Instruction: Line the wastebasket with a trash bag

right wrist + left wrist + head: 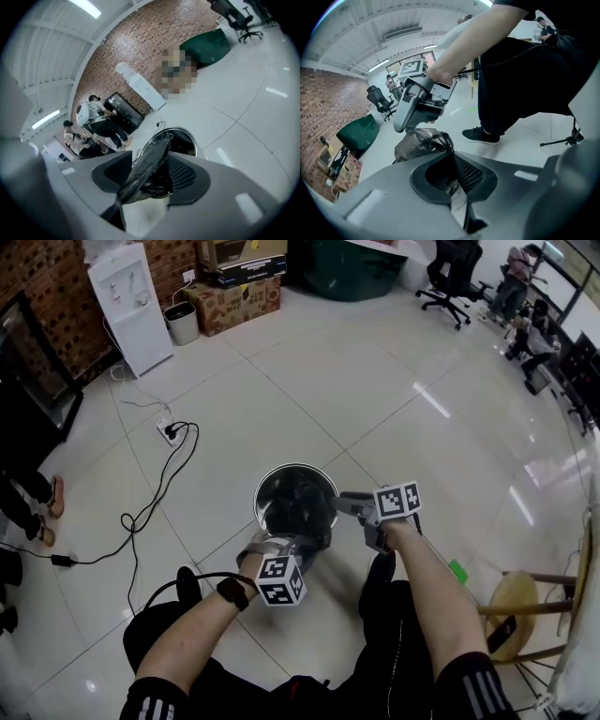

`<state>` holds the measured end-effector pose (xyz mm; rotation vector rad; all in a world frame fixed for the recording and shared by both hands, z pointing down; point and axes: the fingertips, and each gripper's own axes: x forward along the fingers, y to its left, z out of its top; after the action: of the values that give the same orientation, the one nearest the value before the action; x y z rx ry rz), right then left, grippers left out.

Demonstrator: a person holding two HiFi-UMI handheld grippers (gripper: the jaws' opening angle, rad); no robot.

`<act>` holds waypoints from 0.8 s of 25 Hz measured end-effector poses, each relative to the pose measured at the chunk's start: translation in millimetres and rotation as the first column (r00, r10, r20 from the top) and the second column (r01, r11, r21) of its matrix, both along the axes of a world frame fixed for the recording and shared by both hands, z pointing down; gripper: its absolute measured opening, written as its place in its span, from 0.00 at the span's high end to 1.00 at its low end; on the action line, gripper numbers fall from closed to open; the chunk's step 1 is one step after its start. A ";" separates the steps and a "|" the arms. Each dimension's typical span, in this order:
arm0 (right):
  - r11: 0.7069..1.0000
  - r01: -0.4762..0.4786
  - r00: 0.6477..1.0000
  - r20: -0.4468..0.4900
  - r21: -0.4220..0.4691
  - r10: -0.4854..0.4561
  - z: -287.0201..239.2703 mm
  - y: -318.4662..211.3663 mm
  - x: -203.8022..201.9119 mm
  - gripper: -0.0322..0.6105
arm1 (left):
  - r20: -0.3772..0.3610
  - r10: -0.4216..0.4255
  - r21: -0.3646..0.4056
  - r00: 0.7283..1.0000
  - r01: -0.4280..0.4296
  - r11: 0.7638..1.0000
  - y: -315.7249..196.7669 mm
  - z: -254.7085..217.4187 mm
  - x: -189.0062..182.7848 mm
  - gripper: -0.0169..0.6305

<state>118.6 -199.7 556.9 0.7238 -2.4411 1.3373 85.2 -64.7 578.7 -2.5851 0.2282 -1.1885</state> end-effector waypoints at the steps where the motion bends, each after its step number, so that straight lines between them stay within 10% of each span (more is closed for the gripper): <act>1: 1.000 0.012 1.000 -0.027 0.002 -0.012 2.9 2.3 0.4 0.56 | 0.003 0.009 -0.008 1.000 -0.009 1.000 4.0 2.9 3.5 0.97; 8: 0.992 0.123 0.962 -0.244 -0.005 -0.120 35.1 20.8 -13.7 0.57 | 0.053 0.072 -0.040 0.996 -0.070 0.997 24.2 24.8 15.9 0.96; 11: 0.987 0.160 0.890 -0.434 0.002 -0.143 63.9 26.6 -0.4 0.84 | 0.076 0.091 -0.062 0.993 -0.087 0.994 32.3 37.0 17.0 0.93; 20: 0.991 0.135 0.848 -0.515 -0.015 -0.123 87.4 39.0 34.3 0.94 | 0.111 0.062 -0.110 0.992 -0.049 0.993 37.5 49.2 -2.6 0.78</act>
<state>152.9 -160.7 644.3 0.7865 -2.0302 0.9145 82.6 -27.2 627.9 -2.5836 0.0696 -1.3581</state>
